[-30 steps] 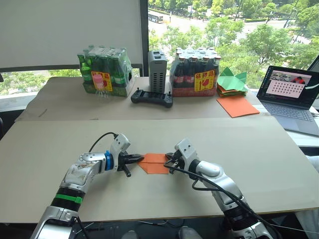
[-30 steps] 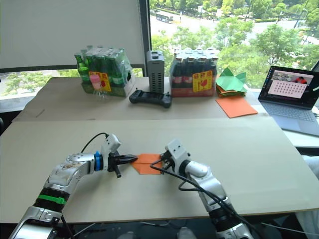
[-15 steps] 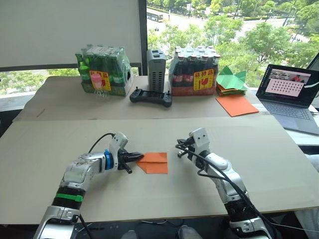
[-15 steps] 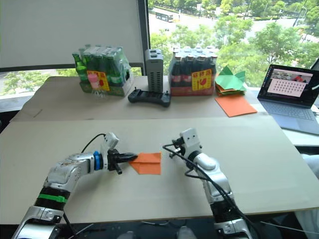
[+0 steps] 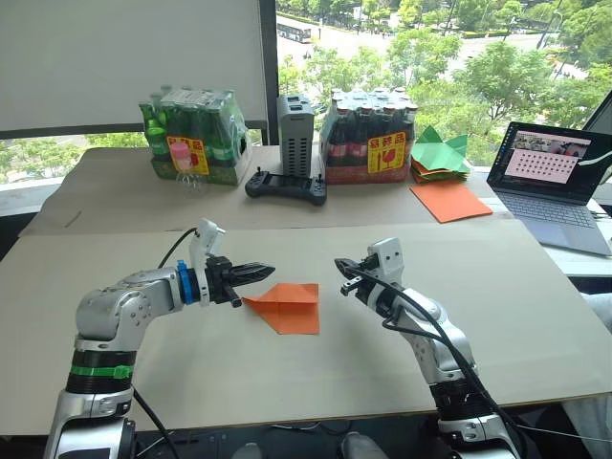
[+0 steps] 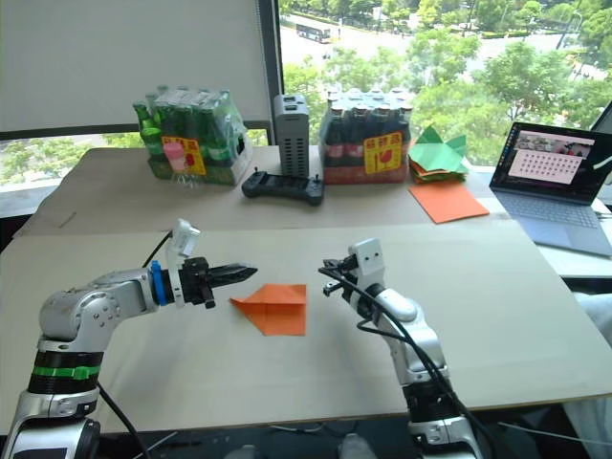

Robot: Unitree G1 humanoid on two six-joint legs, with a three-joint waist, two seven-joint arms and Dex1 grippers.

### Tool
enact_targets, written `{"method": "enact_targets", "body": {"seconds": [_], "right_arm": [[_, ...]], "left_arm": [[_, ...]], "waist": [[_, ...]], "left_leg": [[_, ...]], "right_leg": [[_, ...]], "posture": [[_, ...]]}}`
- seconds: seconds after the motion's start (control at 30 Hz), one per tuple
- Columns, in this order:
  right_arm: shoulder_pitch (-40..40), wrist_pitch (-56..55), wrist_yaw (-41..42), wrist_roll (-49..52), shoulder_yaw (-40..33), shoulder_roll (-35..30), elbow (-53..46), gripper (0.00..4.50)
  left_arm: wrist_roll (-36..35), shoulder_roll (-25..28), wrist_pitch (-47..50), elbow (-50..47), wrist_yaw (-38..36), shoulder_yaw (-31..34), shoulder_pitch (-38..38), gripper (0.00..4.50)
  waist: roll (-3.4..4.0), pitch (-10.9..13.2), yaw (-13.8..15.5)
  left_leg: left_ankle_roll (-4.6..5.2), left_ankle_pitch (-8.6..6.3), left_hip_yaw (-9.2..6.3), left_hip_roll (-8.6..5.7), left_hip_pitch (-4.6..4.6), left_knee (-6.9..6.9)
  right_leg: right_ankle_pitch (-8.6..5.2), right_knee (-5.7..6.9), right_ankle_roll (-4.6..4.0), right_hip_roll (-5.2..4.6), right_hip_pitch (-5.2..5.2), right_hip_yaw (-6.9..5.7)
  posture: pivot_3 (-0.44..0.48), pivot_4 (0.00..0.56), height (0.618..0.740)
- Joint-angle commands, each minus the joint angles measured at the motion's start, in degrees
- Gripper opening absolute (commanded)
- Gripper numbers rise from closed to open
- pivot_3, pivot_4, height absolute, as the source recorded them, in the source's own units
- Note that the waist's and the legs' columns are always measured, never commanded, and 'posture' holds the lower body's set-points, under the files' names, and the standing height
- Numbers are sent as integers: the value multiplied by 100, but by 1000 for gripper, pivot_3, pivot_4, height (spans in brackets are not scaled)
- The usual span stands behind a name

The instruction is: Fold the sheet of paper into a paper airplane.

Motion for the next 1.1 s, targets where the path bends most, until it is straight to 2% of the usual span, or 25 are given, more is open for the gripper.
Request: {"method": "enact_targets", "body": {"seconds": [0.03,0.2,0.37,0.4,0.5,1.1], "right_arm": [[63,510,548,392,220,-187,-488,31],[81,704,939,455,475,-408,-618,31],[-70,775,1053,502,488,-362,-473,31],[-111,780,1044,502,473,-344,-435,616],[-238,788,985,480,442,-298,-291,1530],[-513,763,840,445,360,-154,206,1530]], "left_arm": [[-198,317,21,-222,-279,155,213,0],[-245,523,-90,-236,-311,244,476,0],[-270,536,-56,-302,-201,352,640,0],[-282,532,-48,-329,-187,362,660,0],[-345,517,-1,-451,-153,416,758,0],[-467,462,-27,-707,202,429,982,0]], "waist": [[0,0,-7],[1,1,-20],[1,1,-23],[1,1,-25],[1,1,-25],[0,1,-30]], "left_leg": [[0,0,-1,0,0,0],[0,0,0,1,0,0],[0,0,1,1,-1,0],[0,0,1,1,-1,0],[0,0,1,1,-1,0],[0,0,1,1,-1,0]], "right_leg": [[0,0,0,0,0,0],[0,0,0,1,0,-1],[-1,-2,0,1,0,-1],[-1,-2,0,1,-1,0],[0,-2,0,1,-1,-1],[0,-2,0,0,-1,0]], "posture": [[0,150,740],[0,150,740],[0,150,740],[0,150,740],[0,150,740],[0,150,740]]}}
